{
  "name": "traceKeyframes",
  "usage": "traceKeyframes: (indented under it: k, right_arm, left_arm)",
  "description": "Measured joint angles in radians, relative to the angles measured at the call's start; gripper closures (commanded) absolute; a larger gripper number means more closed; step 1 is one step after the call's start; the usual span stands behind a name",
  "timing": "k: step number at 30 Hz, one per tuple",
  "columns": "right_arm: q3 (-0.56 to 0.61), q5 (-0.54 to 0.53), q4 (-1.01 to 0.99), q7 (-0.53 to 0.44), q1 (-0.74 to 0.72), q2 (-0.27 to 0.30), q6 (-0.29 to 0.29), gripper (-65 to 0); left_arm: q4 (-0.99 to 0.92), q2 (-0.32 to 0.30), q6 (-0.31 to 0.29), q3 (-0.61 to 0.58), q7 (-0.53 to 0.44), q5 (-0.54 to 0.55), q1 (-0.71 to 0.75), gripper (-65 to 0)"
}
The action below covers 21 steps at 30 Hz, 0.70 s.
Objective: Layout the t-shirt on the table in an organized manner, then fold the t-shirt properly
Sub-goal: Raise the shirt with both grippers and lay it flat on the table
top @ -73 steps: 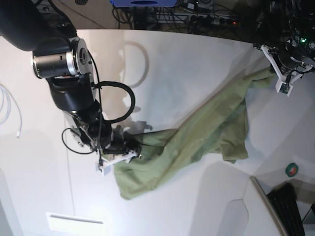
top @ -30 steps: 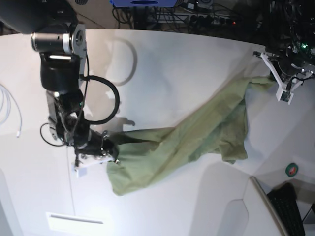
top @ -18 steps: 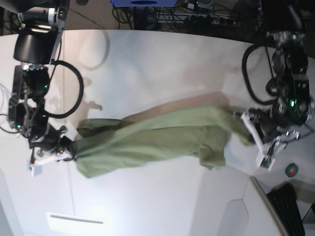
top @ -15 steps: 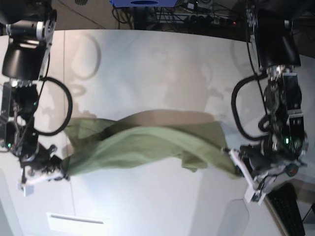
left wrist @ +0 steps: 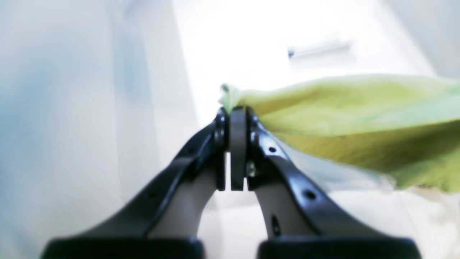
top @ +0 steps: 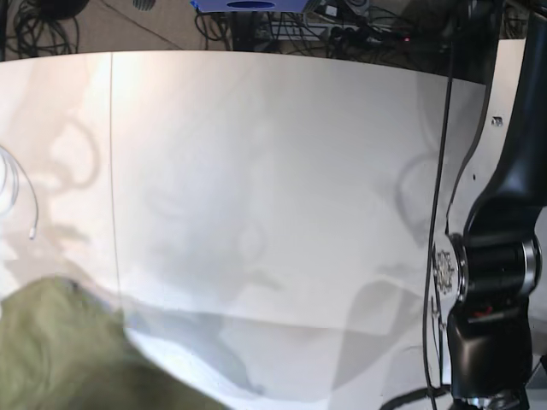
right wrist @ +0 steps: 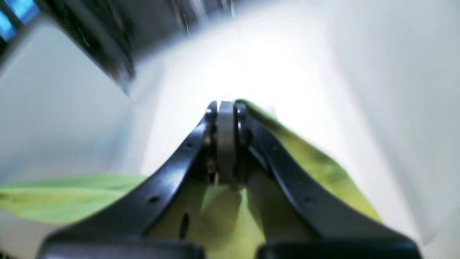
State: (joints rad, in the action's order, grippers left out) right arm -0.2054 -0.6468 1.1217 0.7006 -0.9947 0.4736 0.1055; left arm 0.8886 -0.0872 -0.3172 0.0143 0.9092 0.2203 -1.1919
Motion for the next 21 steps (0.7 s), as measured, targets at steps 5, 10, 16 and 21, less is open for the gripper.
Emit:
traceKeyframes:
  k: [5,10,16,21]
  right_arm:
    - [-0.057,-0.010,0.222,0.097,0.106,0.056,0.010,0.0]
    - [-0.274,-0.003,0.434,0.209,0.509,-0.056,0.011,0.0]
    - [-0.368,-0.003,0.437,0.146,0.865,-0.238,0.020,0.0]
    - [-0.364,0.006,0.292,0.018,1.034,-0.317,0.010,0.0]
  left_arm:
    - [0.235,-0.002,0.000,0.002,0.082,0.004,0.100,0.0]
    - [0.524,-0.021,-0.003,-0.006,0.179,-0.005,0.486,0.0]
    - [0.586,-0.074,0.004,0.002,0.096,-0.024,0.879,0.0]
    - [0.489,-0.074,-0.003,-0.009,-0.094,-0.156,1.099,0.0]
